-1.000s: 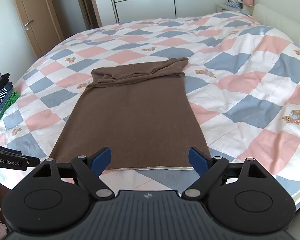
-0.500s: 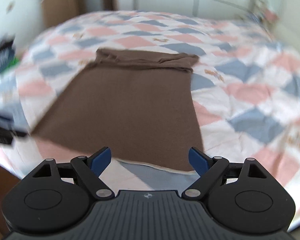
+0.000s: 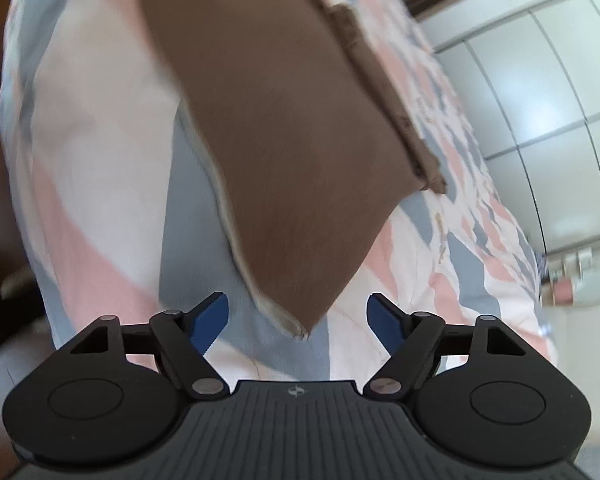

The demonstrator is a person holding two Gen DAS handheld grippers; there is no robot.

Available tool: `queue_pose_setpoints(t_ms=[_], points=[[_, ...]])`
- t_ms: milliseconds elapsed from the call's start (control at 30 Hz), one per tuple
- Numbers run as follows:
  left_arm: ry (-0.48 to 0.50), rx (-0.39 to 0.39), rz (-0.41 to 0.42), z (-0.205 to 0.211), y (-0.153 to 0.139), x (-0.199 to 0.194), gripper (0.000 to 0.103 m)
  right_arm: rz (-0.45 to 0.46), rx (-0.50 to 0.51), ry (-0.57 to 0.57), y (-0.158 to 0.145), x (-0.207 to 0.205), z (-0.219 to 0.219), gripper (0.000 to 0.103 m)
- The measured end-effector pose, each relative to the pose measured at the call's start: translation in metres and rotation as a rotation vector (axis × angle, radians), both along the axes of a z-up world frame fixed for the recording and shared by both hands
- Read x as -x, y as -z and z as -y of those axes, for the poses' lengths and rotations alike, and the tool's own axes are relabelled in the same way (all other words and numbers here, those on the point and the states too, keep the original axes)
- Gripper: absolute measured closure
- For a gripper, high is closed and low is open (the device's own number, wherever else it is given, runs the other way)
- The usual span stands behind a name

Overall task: Fold clothes
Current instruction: 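Grasp the strip's end with both grippers and lift it toward the collar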

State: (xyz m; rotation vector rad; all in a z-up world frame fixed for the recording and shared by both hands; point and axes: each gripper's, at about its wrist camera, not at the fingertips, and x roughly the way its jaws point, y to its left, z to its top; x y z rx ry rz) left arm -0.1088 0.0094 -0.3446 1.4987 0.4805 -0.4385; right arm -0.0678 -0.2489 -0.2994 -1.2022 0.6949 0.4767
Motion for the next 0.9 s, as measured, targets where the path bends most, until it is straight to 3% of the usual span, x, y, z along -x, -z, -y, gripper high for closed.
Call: queue_pose_setpoints(t_ms=[167,300,367,467,567,600,633,667,800,900], points=[[0.08,-0.038,0.027,-0.004,0.015,0.0,0.047,0.071,0.14,-0.132,0.028,0.009,0.01,0.036],[0.15,-0.062,0.058,-0.008,0.023,-0.003,0.049,0.144,0.18,-0.162,0.04,0.004,0.014,0.042],[0.179,-0.067,0.064,-0.008,0.024,0.0,0.056,0.17,0.195,-0.208,0.045,0.001,0.016,0.048],[0.199,-0.061,0.058,-0.012,0.023,-0.002,0.082,0.202,0.235,-0.306,0.053,-0.001,0.019,0.055],[0.183,-0.049,0.029,-0.013,0.015,-0.007,0.096,0.199,0.258,-0.404,0.055,-0.004,0.025,0.065],[0.178,-0.033,0.005,-0.013,0.009,-0.01,0.096,0.178,0.26,-0.431,0.054,-0.004,0.028,0.076],[0.168,-0.011,-0.026,-0.013,0.0,-0.013,0.097,0.148,0.256,-0.453,0.052,-0.006,0.03,0.093],[0.15,0.018,-0.065,-0.012,-0.011,-0.016,0.097,0.112,0.25,-0.467,0.049,-0.009,0.032,0.099],[-0.014,0.205,-0.256,-0.009,-0.068,-0.055,0.098,-0.088,0.144,-0.457,0.013,-0.033,0.036,0.103],[-0.183,0.345,-0.357,-0.012,-0.107,-0.104,0.098,-0.284,-0.027,-0.383,-0.034,-0.071,0.035,0.103]])
